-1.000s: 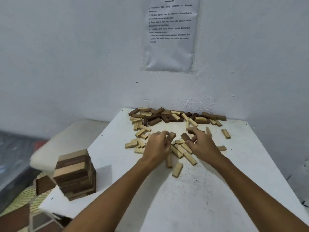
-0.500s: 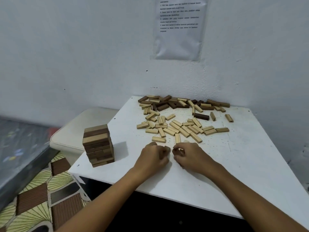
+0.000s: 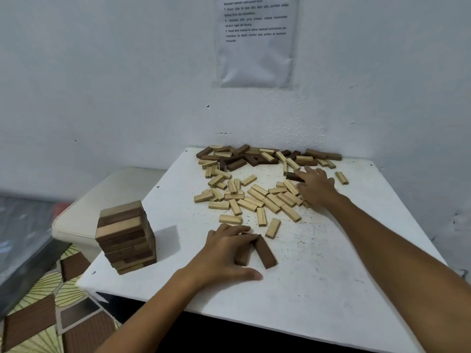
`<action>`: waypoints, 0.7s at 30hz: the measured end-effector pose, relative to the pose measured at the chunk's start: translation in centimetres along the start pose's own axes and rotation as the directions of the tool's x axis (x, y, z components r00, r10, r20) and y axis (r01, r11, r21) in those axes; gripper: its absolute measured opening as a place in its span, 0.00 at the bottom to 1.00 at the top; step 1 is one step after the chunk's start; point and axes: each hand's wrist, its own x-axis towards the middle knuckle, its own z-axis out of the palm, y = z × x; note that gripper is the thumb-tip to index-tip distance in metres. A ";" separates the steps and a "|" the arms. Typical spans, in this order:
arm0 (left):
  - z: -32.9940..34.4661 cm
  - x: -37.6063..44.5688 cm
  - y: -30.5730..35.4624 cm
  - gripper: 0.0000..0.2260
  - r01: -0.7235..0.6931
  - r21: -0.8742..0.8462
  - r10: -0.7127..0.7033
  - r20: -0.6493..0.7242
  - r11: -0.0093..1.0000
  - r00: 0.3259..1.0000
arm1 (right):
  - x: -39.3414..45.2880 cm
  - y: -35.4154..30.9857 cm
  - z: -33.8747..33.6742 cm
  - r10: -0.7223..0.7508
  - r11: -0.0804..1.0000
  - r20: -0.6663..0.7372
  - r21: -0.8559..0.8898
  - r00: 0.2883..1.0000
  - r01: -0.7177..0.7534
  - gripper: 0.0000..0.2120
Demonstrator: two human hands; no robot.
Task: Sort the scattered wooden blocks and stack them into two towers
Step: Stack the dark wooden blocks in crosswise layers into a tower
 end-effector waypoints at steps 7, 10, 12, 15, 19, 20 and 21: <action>0.3 1.5 -0.5 0.40 -0.071 -0.046 0.070 -0.024 0.996 0.997 | 1.3 0.3 1.6 -0.047 0.977 -0.067 -0.211 0.997 0.032 0.24; 0.6 1.8 -0.5 0.39 -0.080 -0.067 0.079 -0.026 0.994 0.997 | 0.9 0.1 1.8 -0.056 0.983 -0.206 -0.183 0.977 0.018 0.21; 0.8 1.8 -0.3 0.39 -0.080 -0.086 0.077 -0.038 0.993 0.996 | 0.7 0.1 1.9 -0.044 0.981 -0.235 -0.193 0.971 -0.002 0.19; 1.1 1.7 -0.1 0.39 -0.068 -0.099 0.063 -0.054 0.993 0.997 | -0.4 -0.4 1.4 -0.008 0.998 -0.322 -0.069 0.947 -0.015 0.16; 1.2 1.6 0.0 0.38 -0.063 -0.100 0.056 -0.071 0.993 0.996 | -4.7 -2.7 0.0 -0.049 0.953 -0.357 0.262 0.933 0.151 0.14; 1.3 1.6 0.0 0.37 -0.058 -0.104 0.050 -0.075 0.993 0.996 | -6.3 -3.3 -0.5 -0.094 0.919 -0.299 0.342 0.950 0.199 0.14; 1.3 1.6 0.0 0.37 -0.053 -0.111 0.044 -0.082 0.992 0.996 | -7.9 -3.9 -0.8 -0.145 0.882 -0.222 0.413 0.964 0.228 0.15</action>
